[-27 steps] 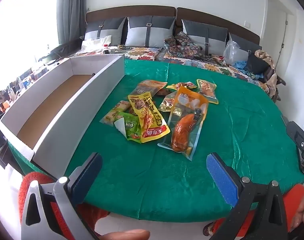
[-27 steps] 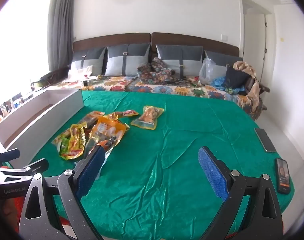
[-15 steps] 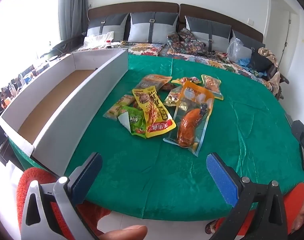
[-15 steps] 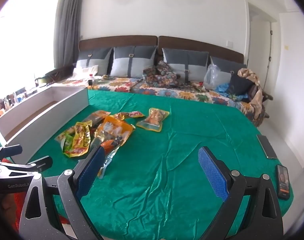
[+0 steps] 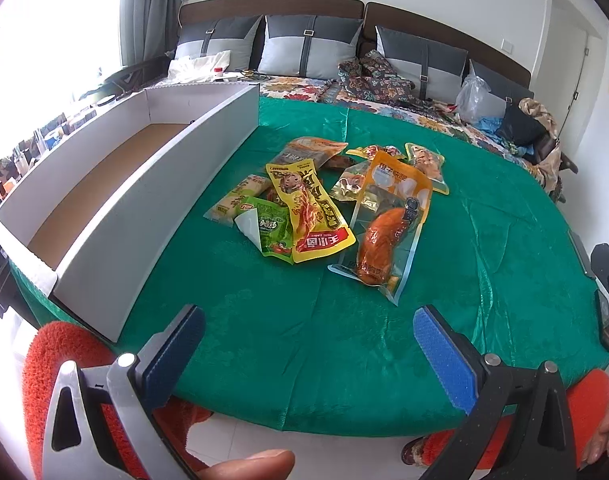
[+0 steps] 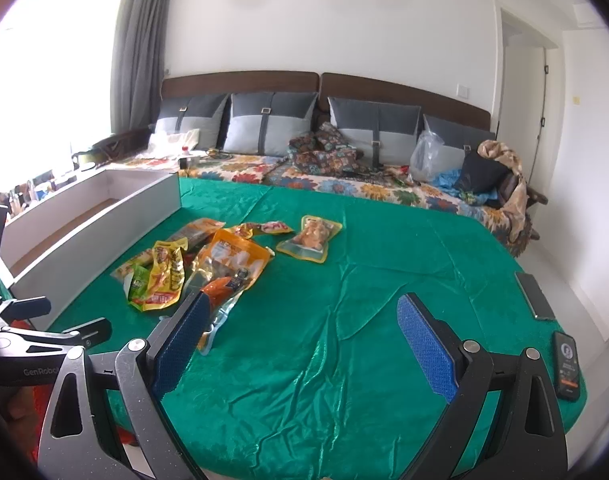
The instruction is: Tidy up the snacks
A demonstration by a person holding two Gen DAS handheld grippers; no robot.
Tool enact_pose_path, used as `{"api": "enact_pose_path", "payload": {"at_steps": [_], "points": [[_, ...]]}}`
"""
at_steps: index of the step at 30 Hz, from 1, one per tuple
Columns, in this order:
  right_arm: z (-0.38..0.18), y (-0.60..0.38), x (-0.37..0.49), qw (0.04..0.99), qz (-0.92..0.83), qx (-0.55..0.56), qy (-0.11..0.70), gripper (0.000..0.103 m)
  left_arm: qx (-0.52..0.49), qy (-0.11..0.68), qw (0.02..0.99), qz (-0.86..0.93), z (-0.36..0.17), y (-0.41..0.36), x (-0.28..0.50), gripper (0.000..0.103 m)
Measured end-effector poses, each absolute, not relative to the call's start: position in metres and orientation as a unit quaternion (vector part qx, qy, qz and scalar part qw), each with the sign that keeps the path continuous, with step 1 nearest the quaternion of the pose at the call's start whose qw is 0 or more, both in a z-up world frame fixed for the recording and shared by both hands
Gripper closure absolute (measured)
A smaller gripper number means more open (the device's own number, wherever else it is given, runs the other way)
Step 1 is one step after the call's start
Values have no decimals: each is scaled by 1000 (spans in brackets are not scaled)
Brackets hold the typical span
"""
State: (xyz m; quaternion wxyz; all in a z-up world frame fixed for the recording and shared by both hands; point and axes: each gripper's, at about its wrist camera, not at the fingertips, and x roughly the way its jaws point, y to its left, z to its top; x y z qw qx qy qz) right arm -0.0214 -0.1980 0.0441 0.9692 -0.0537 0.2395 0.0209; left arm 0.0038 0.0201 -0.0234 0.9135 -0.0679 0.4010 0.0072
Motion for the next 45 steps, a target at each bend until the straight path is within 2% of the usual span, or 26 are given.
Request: {"api": "enact_pose_path", "payload": {"at_steps": [12, 18, 25, 29, 39, 41, 45], "points": [[36, -203, -19, 966, 19, -44, 254, 7, -64, 396, 916, 9, -29, 23, 4, 0], [35, -200, -20, 966, 22, -46, 255, 7, -44, 395, 917, 25, -36, 30, 35, 0], [36, -195, -21, 968, 22, -56, 244, 7, -53, 436, 898, 38, -78, 44, 68, 0], [10, -192, 6, 945, 56, -24, 322, 7, -21, 457, 888, 47, -107, 41, 77, 0], [-60, -165, 139, 869, 86, 103, 476, 7, -46, 494, 866, 62, -131, 64, 88, 0], [-70, -142, 159, 860, 98, 83, 494, 7, -46, 494, 866, 61, -132, 66, 88, 0], [-93, -93, 170, 853, 112, -31, 509, 7, -42, 493, 867, 55, -133, 68, 87, 0]]}}
